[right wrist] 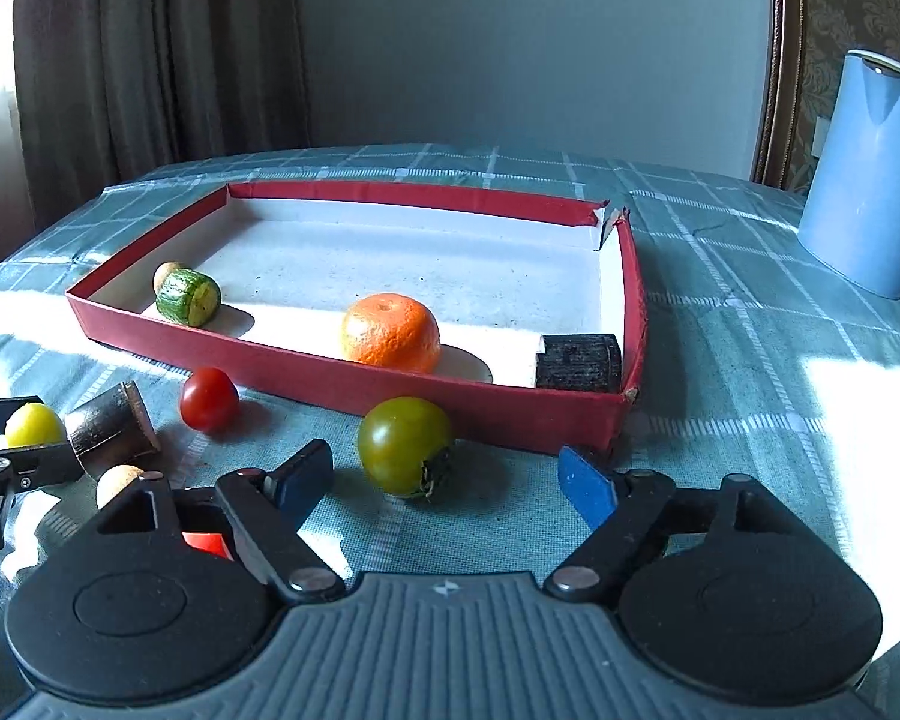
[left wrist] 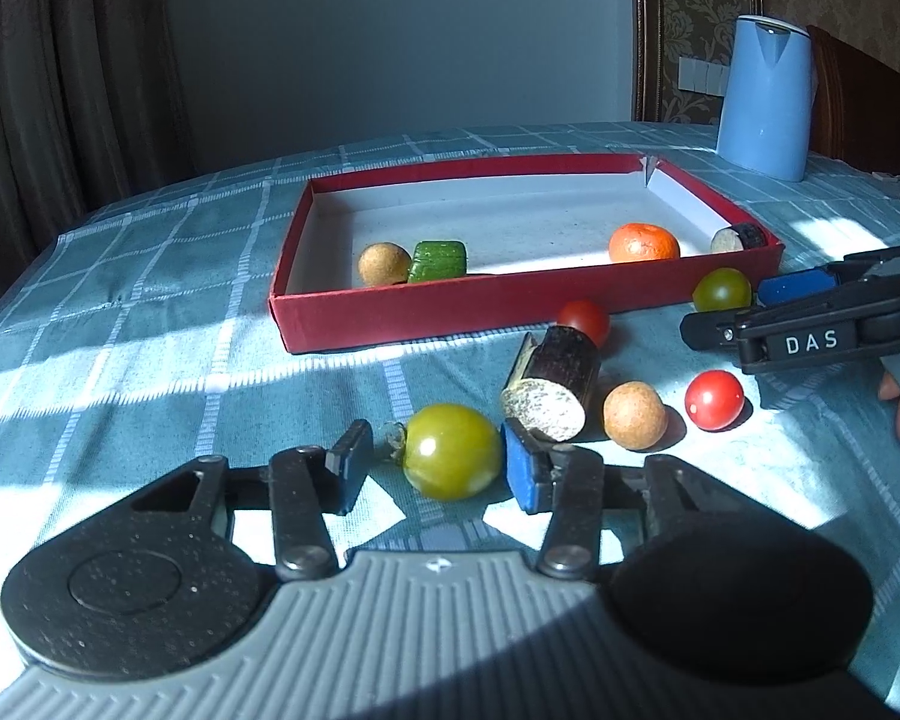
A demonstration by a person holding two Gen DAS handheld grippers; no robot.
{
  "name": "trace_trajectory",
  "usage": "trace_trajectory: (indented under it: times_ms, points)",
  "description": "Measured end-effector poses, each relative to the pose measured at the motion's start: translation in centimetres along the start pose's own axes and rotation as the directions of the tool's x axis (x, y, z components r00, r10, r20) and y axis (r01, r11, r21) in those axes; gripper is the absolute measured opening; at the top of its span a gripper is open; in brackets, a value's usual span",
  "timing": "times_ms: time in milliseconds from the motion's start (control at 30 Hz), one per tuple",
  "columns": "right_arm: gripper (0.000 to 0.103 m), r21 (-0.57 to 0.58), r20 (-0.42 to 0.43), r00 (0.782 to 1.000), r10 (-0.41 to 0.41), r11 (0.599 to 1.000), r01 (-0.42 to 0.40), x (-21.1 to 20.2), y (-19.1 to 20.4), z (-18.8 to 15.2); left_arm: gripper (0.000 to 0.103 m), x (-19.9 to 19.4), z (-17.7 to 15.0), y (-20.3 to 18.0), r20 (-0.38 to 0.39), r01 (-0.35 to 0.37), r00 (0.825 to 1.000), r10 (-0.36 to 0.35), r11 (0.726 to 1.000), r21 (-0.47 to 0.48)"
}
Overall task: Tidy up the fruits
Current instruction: 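Grasp the yellow-green tomato with the left tool while the right tool grasps the dark green tomato, then lift and carry both tomatoes toward the red tray with both tools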
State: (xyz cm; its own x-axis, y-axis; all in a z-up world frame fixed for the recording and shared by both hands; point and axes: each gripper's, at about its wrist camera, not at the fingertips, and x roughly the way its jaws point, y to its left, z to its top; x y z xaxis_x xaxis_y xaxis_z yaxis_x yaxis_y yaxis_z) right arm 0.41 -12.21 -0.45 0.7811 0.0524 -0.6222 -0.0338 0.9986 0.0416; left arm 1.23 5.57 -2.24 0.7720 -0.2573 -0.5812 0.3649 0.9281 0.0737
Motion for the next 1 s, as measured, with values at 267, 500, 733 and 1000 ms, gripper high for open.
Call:
trace_trajectory:
  times_ms: [267,500,733,1000]
  points:
    - [0.040,-0.015,0.024,0.999,0.033,0.999,-0.033,-0.7,0.1,-0.2,0.045,-0.1,0.0,-0.1,0.006,-0.006,1.000,0.006,1.000,0.007]
    - [0.032,0.011,0.038,0.996,0.078,0.997,-0.079,-1.4,-0.5,-0.5,0.036,-0.4,-0.1,-0.4,0.021,-0.002,1.000,0.002,1.000,0.029]
    - [0.032,0.023,0.063,0.993,0.096,0.995,-0.097,-2.1,-0.7,-0.7,0.036,-0.7,-0.1,0.1,0.039,-0.032,0.999,0.032,0.999,0.000]
    - [0.032,-0.004,0.125,0.990,0.070,0.998,-0.070,-3.2,-0.3,-0.8,0.036,-1.1,0.1,0.6,0.066,-0.076,0.995,0.079,0.996,-0.037]
